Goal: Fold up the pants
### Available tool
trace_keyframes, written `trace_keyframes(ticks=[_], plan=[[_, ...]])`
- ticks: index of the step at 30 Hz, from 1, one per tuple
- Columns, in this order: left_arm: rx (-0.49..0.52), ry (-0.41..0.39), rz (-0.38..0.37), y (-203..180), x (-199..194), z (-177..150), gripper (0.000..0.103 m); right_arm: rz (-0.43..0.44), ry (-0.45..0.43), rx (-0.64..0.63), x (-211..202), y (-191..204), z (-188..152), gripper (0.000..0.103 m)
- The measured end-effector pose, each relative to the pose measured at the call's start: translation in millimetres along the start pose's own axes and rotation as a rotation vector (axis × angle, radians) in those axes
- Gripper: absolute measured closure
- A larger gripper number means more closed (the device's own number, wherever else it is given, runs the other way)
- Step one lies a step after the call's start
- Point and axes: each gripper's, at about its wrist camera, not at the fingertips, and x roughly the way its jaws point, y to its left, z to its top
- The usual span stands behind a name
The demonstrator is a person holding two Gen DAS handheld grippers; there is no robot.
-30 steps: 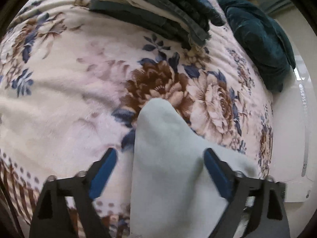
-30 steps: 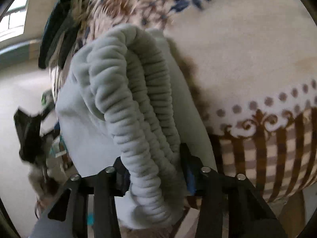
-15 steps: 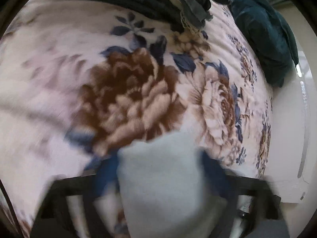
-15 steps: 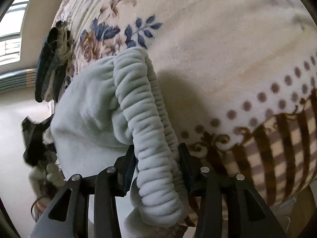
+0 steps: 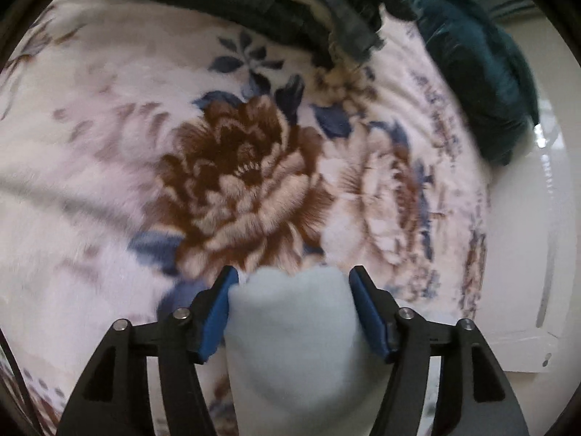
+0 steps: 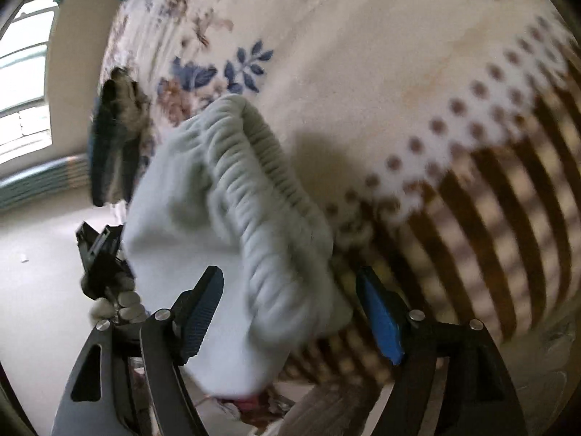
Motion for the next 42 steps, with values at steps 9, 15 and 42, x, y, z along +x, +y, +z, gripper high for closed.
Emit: trace_keyframes(ticks=[9, 15, 42], plan=[[0.017, 0.055, 0.033, 2.7, 34.6, -0.8, 0.037, 0.075, -0.001, 0.206, 66.2, -66.0, -24.4, 0.093], [-0.011, 0.048, 0.032, 3.8, 20.9, 2.0, 0.037, -0.063, 0.086, 0.068, 39.9, -30.4, -14.3, 0.024], [-0.141, -0.014, -0.019, 22.2, 6.2, -12.5, 0.03, 0.112, 0.036, 0.024, 104.5, 37.2, 131.5, 0.025]])
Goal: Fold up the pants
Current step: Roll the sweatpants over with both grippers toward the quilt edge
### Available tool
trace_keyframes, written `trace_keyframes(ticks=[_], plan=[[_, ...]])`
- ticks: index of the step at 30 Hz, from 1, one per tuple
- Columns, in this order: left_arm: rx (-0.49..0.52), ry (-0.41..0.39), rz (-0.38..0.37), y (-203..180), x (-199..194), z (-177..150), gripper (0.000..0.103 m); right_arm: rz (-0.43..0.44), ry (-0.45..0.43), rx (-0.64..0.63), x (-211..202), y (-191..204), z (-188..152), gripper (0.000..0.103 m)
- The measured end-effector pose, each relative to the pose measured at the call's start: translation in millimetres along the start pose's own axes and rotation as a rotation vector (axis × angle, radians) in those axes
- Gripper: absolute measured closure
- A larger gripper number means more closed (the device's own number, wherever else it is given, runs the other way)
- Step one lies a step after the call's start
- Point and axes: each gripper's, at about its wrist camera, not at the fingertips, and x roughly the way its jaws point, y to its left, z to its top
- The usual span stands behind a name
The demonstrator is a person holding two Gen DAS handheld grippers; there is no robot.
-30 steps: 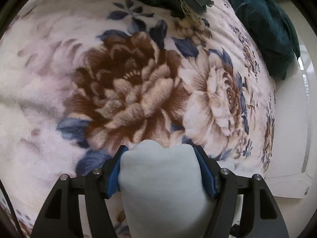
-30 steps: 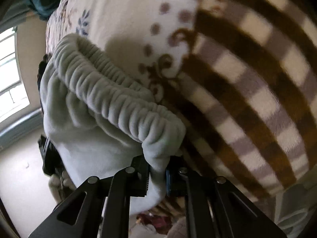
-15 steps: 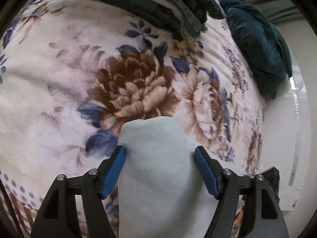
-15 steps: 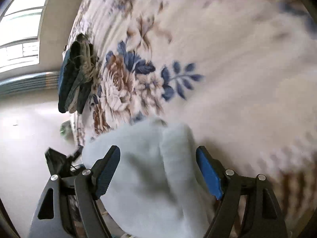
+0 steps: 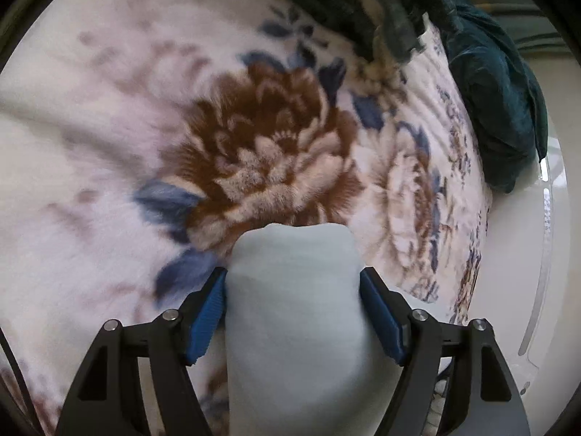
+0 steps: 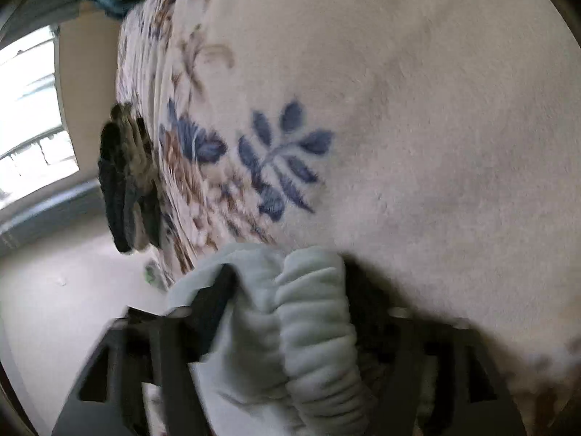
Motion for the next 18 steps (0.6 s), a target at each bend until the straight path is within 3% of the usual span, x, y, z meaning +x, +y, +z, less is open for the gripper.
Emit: trace_keyframes(ticks=[3, 6, 9, 11, 12, 15, 16, 17, 18], plan=[[0.053, -0.074, -0.014, -7.3, -44.4, -29.1, 0.028, -0.075, -0.048, -0.087, -46.3, 16.6, -30.7, 0.025], [0.091, -0.056, -0.022, 1.3, -69.3, -77.9, 0.025, -0.107, -0.089, -0.095, -84.9, 16.8, -86.6, 0.025], [0.126, 0.042, -0.007, 16.2, -54.3, -126.7, 0.025, -0.084, -0.052, -0.046, -88.4, 0.4, -134.6, 0.025], [0.112, 0.08, -0.021, 24.4, -36.1, -150.5, 0.025, -0.118, -0.033, -0.036, -80.4, -11.4, -153.1, 0.025], [0.077, 0.083, -0.069, 33.2, -28.4, -161.1, 0.024, -0.125, -0.009, -0.006, -69.2, -18.9, -156.1, 0.025], [0.02, 0.049, -0.112, 48.1, -22.8, -167.6, 0.02, -0.135, 0.023, 0.05, -47.6, -37.1, -163.7, 0.026], [0.004, 0.048, -0.115, 52.3, -20.9, -166.4, 0.018, -0.14, 0.016, 0.031, -40.5, -41.4, -164.1, 0.047], [-0.01, 0.052, -0.124, 56.6, -18.1, -164.1, 0.016, -0.134, -0.004, 0.034, -36.6, -47.0, -163.5, 0.055], [-0.024, 0.067, -0.147, 60.5, -12.9, -161.1, 0.016, -0.081, -0.006, 0.084, -27.6, -62.5, -159.7, 0.055]])
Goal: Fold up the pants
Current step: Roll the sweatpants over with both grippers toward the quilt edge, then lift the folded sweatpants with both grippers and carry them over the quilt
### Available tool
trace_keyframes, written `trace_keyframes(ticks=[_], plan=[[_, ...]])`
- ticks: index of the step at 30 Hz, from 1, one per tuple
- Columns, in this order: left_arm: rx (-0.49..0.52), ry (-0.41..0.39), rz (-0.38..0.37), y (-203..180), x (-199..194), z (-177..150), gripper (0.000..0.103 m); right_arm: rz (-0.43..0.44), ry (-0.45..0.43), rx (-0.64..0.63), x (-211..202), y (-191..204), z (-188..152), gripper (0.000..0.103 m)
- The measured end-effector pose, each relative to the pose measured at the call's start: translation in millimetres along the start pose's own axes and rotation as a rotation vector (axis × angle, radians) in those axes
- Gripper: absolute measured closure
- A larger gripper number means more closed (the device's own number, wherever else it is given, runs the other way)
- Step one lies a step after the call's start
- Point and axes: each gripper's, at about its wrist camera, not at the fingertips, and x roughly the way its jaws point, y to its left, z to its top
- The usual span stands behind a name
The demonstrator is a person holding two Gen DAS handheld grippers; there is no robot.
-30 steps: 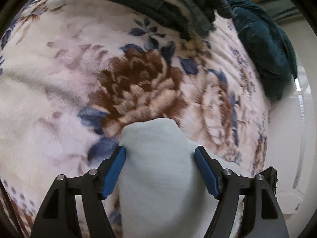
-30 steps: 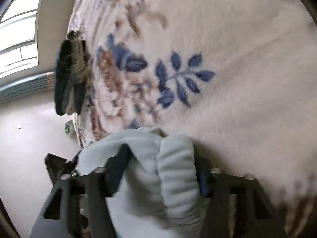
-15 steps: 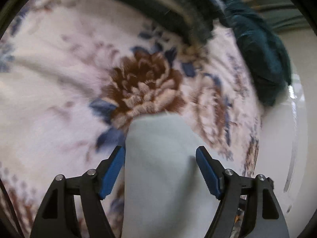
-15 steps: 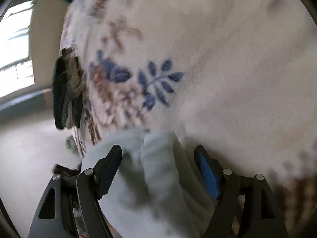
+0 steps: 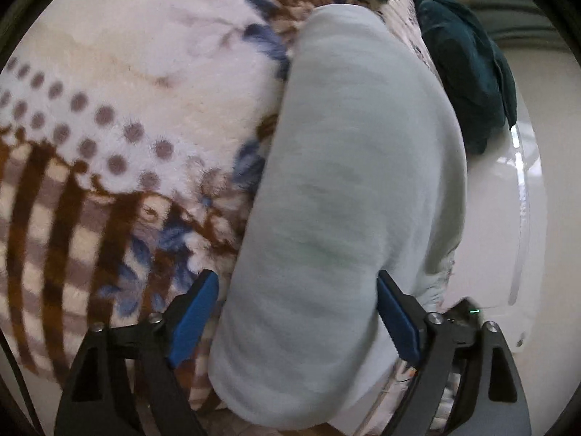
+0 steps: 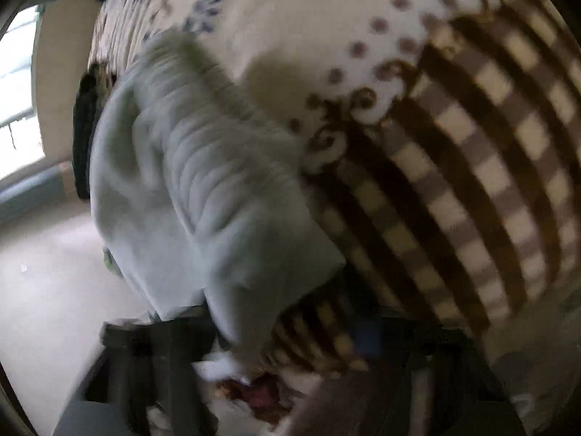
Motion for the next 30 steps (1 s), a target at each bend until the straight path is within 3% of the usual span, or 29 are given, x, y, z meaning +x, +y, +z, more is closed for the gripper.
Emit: trace_keyframes(ticks=[2, 4, 6, 9, 11, 13, 19, 23, 25, 28, 30], plan=[[0.011, 0.02, -0.01, -0.5, 0.1, 2.2, 0.014, 0.068, 0.004, 0.05, 14.0, -15.4, 7.7, 0.052], [0.062, 0.011, 0.001, -13.0, -6.3, 9.1, 0.014, 0.133, 0.018, -0.009, 16.5, -15.1, 9.8, 0.029], [0.11, -0.017, -0.011, -25.8, -17.4, 16.6, 0.014, 0.175, 0.033, -0.046, 16.8, -17.0, 8.9, 0.016], [0.152, -0.059, -0.042, -35.1, -17.4, 31.9, 0.005, 0.219, 0.051, -0.071, 28.3, -22.2, 12.5, 0.008], [0.148, -0.04, -0.029, -35.1, -3.1, 44.5, 0.004, 0.244, 0.053, -0.079, 35.7, -21.2, 17.3, 0.0], [0.127, 0.021, -0.036, -28.8, 16.6, 54.6, 0.002, 0.249, 0.053, -0.11, 45.6, -10.3, 21.9, 0.0], [0.116, 0.094, -0.087, -30.6, 50.0, 74.1, 0.001, 0.246, 0.045, -0.134, 55.7, 4.9, 24.4, 0.0], [0.211, 0.055, -0.055, -54.7, 34.9, 74.8, 0.026, 0.176, -0.001, -0.201, 46.3, 19.3, 9.8, 0.015], [0.233, 0.041, -0.07, -64.9, 27.6, 74.0, 0.038, 0.17, -0.032, -0.2, 37.9, 19.6, 3.9, 0.028], [0.282, 0.025, -0.066, -79.0, 16.1, 64.6, 0.042, 0.178, -0.066, -0.211, 23.4, 21.3, -5.7, 0.041], [0.295, 0.018, -0.075, -86.9, 9.5, 59.0, 0.043, 0.166, -0.09, -0.236, 12.0, 27.3, -14.6, 0.043]])
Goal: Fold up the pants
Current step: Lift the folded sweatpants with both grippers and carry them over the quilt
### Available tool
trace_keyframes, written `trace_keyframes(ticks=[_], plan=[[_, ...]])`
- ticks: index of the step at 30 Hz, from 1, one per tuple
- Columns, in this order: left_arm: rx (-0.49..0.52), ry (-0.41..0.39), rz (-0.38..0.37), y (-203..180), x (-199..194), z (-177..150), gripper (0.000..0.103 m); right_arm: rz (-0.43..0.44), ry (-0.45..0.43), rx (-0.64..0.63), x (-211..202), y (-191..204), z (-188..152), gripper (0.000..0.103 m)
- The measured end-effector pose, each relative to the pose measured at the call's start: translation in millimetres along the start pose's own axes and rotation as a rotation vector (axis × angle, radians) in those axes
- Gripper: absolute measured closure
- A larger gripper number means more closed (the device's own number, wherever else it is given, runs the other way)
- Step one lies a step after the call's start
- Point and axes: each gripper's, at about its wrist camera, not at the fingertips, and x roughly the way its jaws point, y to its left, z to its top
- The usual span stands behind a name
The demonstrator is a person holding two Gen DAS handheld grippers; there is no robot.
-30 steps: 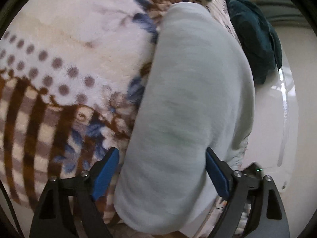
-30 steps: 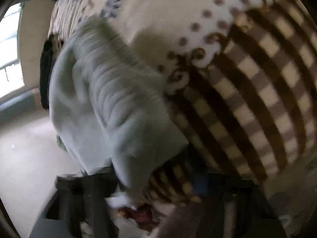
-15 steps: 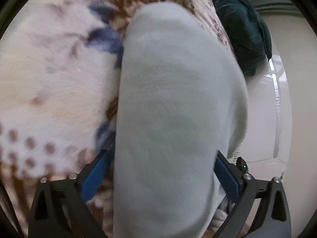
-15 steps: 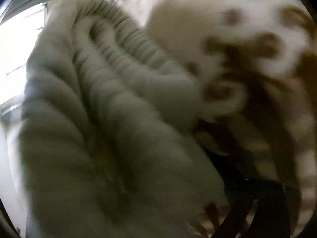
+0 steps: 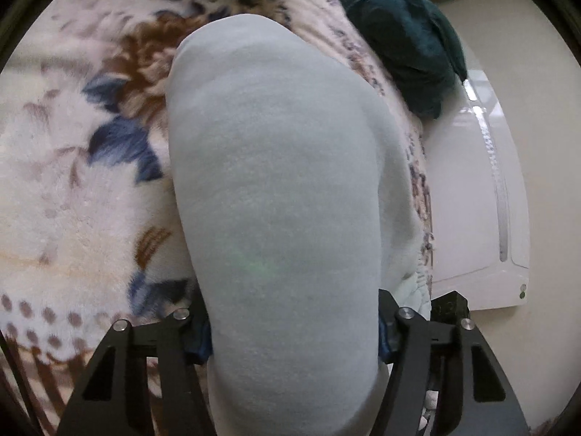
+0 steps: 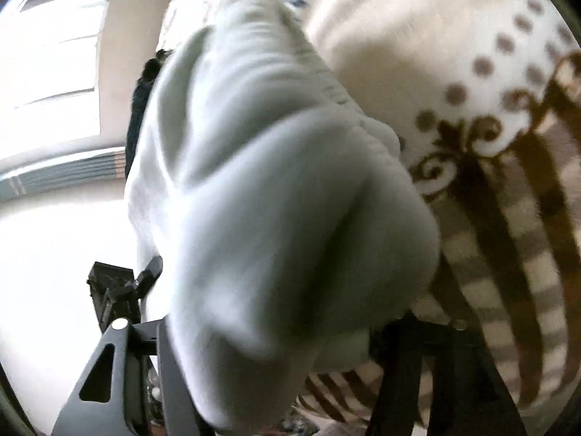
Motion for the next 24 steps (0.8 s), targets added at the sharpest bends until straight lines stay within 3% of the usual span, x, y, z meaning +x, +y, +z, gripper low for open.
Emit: trace_keyframes(ticks=[8, 14, 20, 24], plan=[[0.035, -0.056, -0.054, -44.0, -37.9, 13.9, 0.043, 0.069, -0.06, -0.041, -43.6, 43.8, -13.8, 0.051], [0.078, -0.131, -0.101, -72.0, -93.0, 62.9, 0.043, 0.099, -0.11, -0.17, -67.1, 131.5, -3.6, 0.051], [0.131, -0.185, -0.137, -68.9, -156.8, 154.2, 0.043, 0.151, -0.18, -0.236, -43.5, 236.6, 24.9, 0.051], [0.163, -0.199, -0.157, -62.9, -192.9, 247.1, 0.044, 0.18, -0.247, -0.241, 1.4, 322.5, 55.9, 0.051]])
